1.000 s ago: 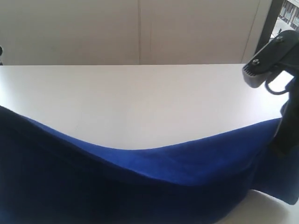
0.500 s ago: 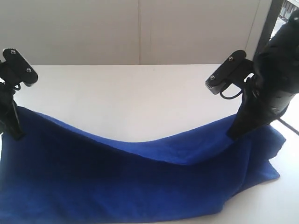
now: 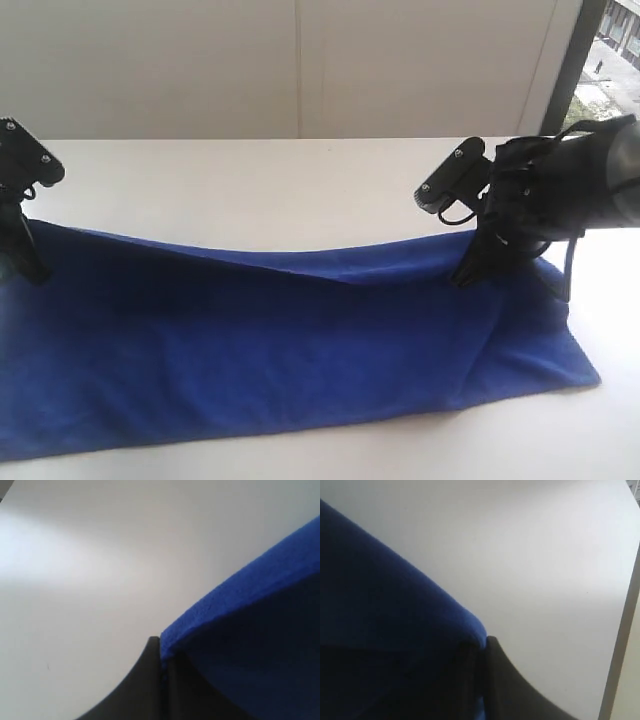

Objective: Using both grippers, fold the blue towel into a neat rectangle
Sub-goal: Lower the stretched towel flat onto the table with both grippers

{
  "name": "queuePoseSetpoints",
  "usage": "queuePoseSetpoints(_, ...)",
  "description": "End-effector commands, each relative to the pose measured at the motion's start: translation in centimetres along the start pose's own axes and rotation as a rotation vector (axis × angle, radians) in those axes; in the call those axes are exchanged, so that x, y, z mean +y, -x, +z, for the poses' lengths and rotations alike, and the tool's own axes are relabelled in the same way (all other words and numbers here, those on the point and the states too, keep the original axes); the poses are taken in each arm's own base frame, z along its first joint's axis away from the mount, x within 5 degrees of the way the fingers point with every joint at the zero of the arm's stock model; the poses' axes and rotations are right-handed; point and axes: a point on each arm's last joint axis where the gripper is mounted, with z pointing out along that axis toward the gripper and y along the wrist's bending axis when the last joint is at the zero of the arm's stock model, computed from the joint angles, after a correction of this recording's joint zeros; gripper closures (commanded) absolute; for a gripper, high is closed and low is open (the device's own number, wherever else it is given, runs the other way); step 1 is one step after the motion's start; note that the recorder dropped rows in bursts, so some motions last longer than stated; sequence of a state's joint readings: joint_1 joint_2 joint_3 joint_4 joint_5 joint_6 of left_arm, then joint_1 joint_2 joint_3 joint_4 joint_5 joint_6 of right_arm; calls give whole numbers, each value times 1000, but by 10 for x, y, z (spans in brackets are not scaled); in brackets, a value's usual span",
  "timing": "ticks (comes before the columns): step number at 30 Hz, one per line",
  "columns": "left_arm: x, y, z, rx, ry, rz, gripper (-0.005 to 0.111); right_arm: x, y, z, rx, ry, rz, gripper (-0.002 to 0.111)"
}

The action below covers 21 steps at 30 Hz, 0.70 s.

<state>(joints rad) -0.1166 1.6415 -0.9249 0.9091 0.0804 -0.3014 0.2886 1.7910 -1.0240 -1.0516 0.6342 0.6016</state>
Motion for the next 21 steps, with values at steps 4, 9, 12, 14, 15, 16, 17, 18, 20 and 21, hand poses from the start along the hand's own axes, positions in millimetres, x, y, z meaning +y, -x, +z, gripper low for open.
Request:
queuePoseSetpoints(4, -2, -1, 25, -120, -56, -14, 107, -3, 1, 33, -65, -81, 37, 108)
queuePoseSetpoints(9, -4, -5, 44, -40, -69, -10, 97, -2, -1, 45, -69, -116, 53, 92)
queuePoseSetpoints(12, -3, -3, 45, -50, -67, -11, 76, -4, -2, 46, -61, -141, 40, 62)
queuePoseSetpoints(14, 1, -1, 43, -47, -54, -17, 58, -6, -1, 46, -65, -161, 19, 44)
queuePoseSetpoints(15, 3, 0, 43, -36, -45, -18, 54, -6, -1, 45, -63, -170, 16, 38)
queuePoseSetpoints(16, 6, 1, 42, -27, -34, -19, 53, -9, -2, 45, -54, -193, 7, 34)
queuePoseSetpoints(17, 10, 3, 39, -23, -20, -22, 53, -13, -3, 44, -36, -245, -2, 31)
queuePoseSetpoints(18, 12, 5, 37, -27, -11, -23, 53, -16, -2, 43, -32, -266, 3, 32)
queuePoseSetpoints(20, 18, 10, 31, -49, 7, -28, 53, -24, 0, 37, -26, -306, 29, 32)
queuePoseSetpoints(21, 21, 12, 28, -59, 16, -30, 53, -26, 0, 34, -28, -313, 39, 32)
